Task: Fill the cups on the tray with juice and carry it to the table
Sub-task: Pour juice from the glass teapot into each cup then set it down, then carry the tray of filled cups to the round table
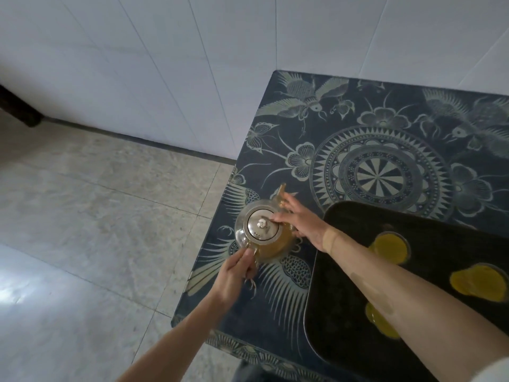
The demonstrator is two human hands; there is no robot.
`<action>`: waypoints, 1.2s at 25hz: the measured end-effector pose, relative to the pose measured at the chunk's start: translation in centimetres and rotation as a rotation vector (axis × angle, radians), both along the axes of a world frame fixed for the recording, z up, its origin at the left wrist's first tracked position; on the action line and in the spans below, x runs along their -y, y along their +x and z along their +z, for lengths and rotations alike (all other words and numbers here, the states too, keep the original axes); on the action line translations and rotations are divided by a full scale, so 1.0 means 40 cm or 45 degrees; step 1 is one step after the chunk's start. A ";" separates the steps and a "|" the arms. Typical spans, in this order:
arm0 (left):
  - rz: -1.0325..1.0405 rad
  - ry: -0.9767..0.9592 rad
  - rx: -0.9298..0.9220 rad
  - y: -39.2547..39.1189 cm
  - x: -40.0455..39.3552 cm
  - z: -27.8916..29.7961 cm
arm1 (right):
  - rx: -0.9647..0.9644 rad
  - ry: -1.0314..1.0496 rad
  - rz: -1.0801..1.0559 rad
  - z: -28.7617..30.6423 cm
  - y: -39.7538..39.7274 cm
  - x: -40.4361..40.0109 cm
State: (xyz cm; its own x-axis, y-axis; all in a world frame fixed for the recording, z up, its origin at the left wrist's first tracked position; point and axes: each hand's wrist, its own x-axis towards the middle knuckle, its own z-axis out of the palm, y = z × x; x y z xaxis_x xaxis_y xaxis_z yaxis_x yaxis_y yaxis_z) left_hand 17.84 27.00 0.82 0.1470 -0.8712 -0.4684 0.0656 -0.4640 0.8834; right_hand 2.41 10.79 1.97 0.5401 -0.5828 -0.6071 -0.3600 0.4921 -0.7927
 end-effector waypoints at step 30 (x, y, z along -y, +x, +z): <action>-0.321 -0.547 1.029 -0.095 0.061 0.169 | -0.213 -0.422 -0.513 0.124 -0.274 -0.098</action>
